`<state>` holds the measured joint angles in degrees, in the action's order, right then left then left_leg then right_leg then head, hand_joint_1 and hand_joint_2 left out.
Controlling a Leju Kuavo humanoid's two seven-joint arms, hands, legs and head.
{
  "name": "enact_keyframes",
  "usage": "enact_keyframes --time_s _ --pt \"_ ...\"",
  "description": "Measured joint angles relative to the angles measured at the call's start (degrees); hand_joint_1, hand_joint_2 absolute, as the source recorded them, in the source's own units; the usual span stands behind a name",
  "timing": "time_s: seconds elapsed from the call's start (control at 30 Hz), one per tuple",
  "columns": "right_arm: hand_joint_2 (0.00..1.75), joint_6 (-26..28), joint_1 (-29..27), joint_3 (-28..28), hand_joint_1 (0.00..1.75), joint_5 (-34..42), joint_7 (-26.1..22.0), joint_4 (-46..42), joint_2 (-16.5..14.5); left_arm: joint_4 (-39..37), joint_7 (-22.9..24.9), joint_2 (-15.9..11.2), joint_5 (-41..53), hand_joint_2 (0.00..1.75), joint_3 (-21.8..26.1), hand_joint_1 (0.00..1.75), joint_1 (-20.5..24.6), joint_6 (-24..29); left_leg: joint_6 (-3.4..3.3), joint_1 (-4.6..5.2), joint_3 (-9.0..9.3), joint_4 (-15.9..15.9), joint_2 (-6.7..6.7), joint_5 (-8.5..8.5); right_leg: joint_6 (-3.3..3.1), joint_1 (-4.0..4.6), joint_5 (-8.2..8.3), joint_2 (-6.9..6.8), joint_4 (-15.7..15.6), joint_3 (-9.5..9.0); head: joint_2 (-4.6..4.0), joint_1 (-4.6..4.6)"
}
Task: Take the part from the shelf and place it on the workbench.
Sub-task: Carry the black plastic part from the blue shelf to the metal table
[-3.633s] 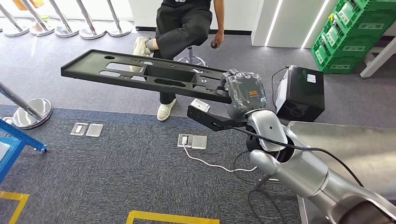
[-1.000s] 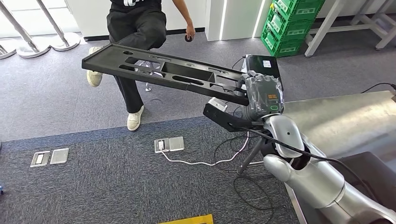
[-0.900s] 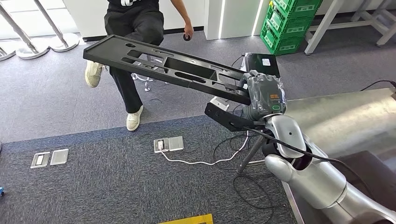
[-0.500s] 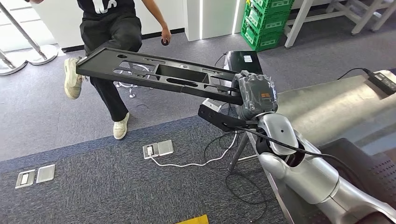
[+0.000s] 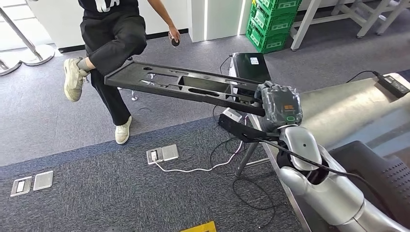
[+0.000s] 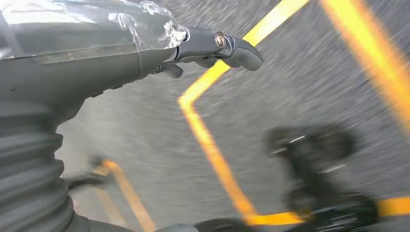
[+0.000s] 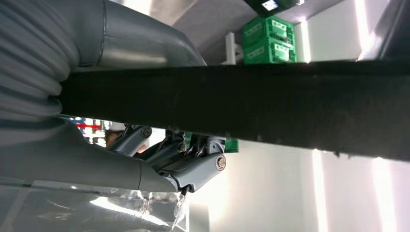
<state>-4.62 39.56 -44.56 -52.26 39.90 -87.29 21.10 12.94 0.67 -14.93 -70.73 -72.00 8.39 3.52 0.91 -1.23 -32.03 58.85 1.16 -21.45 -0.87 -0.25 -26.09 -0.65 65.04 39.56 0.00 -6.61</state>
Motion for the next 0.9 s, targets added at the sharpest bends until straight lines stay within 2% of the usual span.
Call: enact_keyframes --time_s 0.03,0.07,0.13,0.2,0.27,0.33,0.37,0.4,0.43,0.5,0.53,0.57,0.6,0.67,0.73,0.77,0.83,0.87,0.9 --pt "1.75 -0.1 -0.1 0.3 1.75 0.1 0.0 -0.3 0.1 0.0 -0.8 -0.2 -0.8 1.75 0.8 0.00 0.0 0.8 0.24 0.12 0.04 0.1 0.16 -0.14 -0.33 0.30 0.95 -0.50 -3.2 -1.48 0.00 -0.28" --pt "1.75 0.0 0.0 0.5 1.75 0.3 0.0 -0.5 0.1 0.0 -1.2 -0.4 -1.2 1.75 1.6 0.00 0.0 1.3 0.52 0.23 0.03 0.1 0.38 -0.24 -0.58 0.59 1.20 -0.83 -5.0 -2.23 0.00 -0.45" --pt "1.75 0.1 0.0 0.7 1.75 0.7 0.0 -0.9 0.1 0.0 -1.7 -0.9 -1.6 1.75 2.7 0.00 0.0 1.8 1.11 0.37 0.09 0.0 0.88 -0.35 -1.01 0.89 0.90 -0.43 -5.6 -2.27 0.00 -0.45" --pt "1.75 0.2 0.0 0.9 1.75 0.9 0.0 -1.0 0.2 0.0 -2.2 -1.2 -1.9 1.75 3.7 0.00 -0.1 2.1 1.70 0.25 0.17 0.6 0.86 -1.15 -1.52 0.58 0.99 0.04 -5.9 -2.52 0.00 -0.33" --pt "1.75 0.3 0.1 1.2 1.75 0.9 0.1 -1.2 0.2 0.0 -2.6 -1.5 -2.3 1.75 4.8 0.00 -0.2 2.5 2.09 0.12 -1.55 5.0 0.08 -3.88 -2.13 0.30 1.09 0.35 -6.4 -2.87 0.00 0.15" --pt "1.75 0.3 0.0 1.2 1.75 0.9 0.1 -1.3 0.1 0.0 -2.7 -1.6 -2.5 1.75 5.9 0.00 -0.3 2.9 2.32 0.11 -5.19 12.5 -0.48 -7.15 -2.51 0.43 1.02 0.81 -6.4 -2.94 0.00 0.87" --pt "1.75 0.3 -0.1 1.2 1.75 1.0 0.1 -1.3 0.1 0.0 -2.7 -1.7 -2.6 1.75 6.4 0.00 -0.3 3.0 2.42 0.10 -6.67 15.2 -0.57 -7.74 -2.56 0.48 0.97 1.14 -6.3 -2.96 0.00 1.15" --pt "1.75 0.3 -0.1 1.2 1.75 1.0 0.1 -1.3 0.1 0.0 -2.7 -1.7 -2.7 1.75 6.8 0.00 -0.5 3.1 2.50 0.08 -7.36 16.0 -0.61 -7.24 -2.59 0.50 0.92 1.52 -6.2 -2.98 0.00 1.38" --pt "1.75 0.3 -0.1 1.2 1.75 1.0 0.1 -1.3 0.1 0.0 -2.7 -1.8 -2.8 1.75 7.2 0.00 -0.6 3.2 2.55 0.02 -7.05 14.7 -0.66 -5.64 -2.59 0.48 0.86 1.93 -6.1 -3.02 0.00 1.62" --pt "1.75 0.4 -0.1 1.2 1.75 1.1 0.1 -1.3 0.1 0.0 -2.7 -1.9 -3.0 1.75 7.8 0.00 -0.7 3.3 2.52 -0.22 -4.58 8.0 -1.43 -1.30 -2.38 0.43 0.67 2.69 -5.7 -3.03 0.00 2.09" --pt "1.75 0.5 0.0 1.2 1.75 1.2 0.1 -1.3 0.1 0.0 -2.7 -2.0 -3.2 1.75 8.1 0.00 -0.8 3.4 2.38 -0.30 -3.39 4.6 -2.03 0.10 -2.21 0.49 0.55 3.06 -5.4 -2.86 0.00 2.32" --pt "1.75 0.6 0.1 1.2 1.75 1.2 0.1 -1.3 0.0 0.0 -2.7 -2.0 -3.3 1.75 8.4 0.00 -0.8 3.5 2.14 -0.32 -2.71 2.5 -2.51 0.78 -1.97 0.53 0.53 3.37 -5.1 -2.63 0.00 2.41" --pt "1.75 0.7 0.1 1.1 1.75 1.3 0.1 -1.3 0.0 0.0 -2.7 -2.0 -3.4 1.75 8.7 0.00 -0.9 3.5 1.84 -0.23 -2.50 1.6 -2.80 0.80 -1.72 0.55 0.57 3.65 -5.0 -2.39 0.00 2.42" --pt "1.75 0.9 0.3 1.1 1.75 1.5 0.1 -1.3 -0.1 0.0 -2.7 -2.0 -3.5 1.75 9.2 0.00 -0.9 3.6 1.11 -0.08 -2.48 1.3 -2.44 0.93 -1.08 0.46 0.75 4.12 -5.1 -2.19 0.00 2.29" --pt "1.75 1.0 0.5 1.1 1.75 1.7 0.0 -1.3 -0.1 0.0 -2.8 -2.0 -3.3 1.75 9.5 0.00 -0.9 3.6 0.32 -0.26 -2.26 0.8 -1.92 1.30 -0.42 0.41 -0.18 3.48 -3.9 -1.72 0.00 2.05" --pt "1.75 1.1 0.6 1.1 1.75 1.8 0.0 -1.3 -0.1 0.0 -2.8 -2.0 -3.2 1.75 9.7 0.00 -0.9 3.6 -0.02 -0.41 -2.18 0.5 -1.65 1.47 -0.13 0.37 -1.51 2.81 -1.8 -0.81 0.00 1.76" --pt "1.75 1.3 0.8 1.0 1.75 1.9 0.0 -1.3 -0.1 0.0 -2.8 -2.0 -3.0 1.75 10.0 0.00 -0.9 3.7 -0.33 -0.35 -2.15 0.4 -1.22 1.56 0.32 0.11 -5.04 1.53 5.3 2.33 0.00 1.08" --pt "1.75 1.4 0.8 1.0 1.75 1.9 -0.1 -1.3 -0.1 0.0 -2.8 -2.0 -2.9 1.75 10.0 0.00 -1.0 3.7 -0.37 -0.32 -2.15 0.4 -1.01 1.55 0.46 -0.04 -6.24 1.30 8.6 3.85 0.00 0.80" --pt "1.75 1.4 0.8 0.9 1.75 1.9 -0.1 -1.3 -0.1 0.0 -2.8 -2.0 -2.9 1.75 10.1 0.00 -1.0 3.8 -0.37 -0.30 -2.13 0.4 -0.81 1.52 0.52 -0.15 -6.50 1.20 10.4 4.67 0.00 0.56"
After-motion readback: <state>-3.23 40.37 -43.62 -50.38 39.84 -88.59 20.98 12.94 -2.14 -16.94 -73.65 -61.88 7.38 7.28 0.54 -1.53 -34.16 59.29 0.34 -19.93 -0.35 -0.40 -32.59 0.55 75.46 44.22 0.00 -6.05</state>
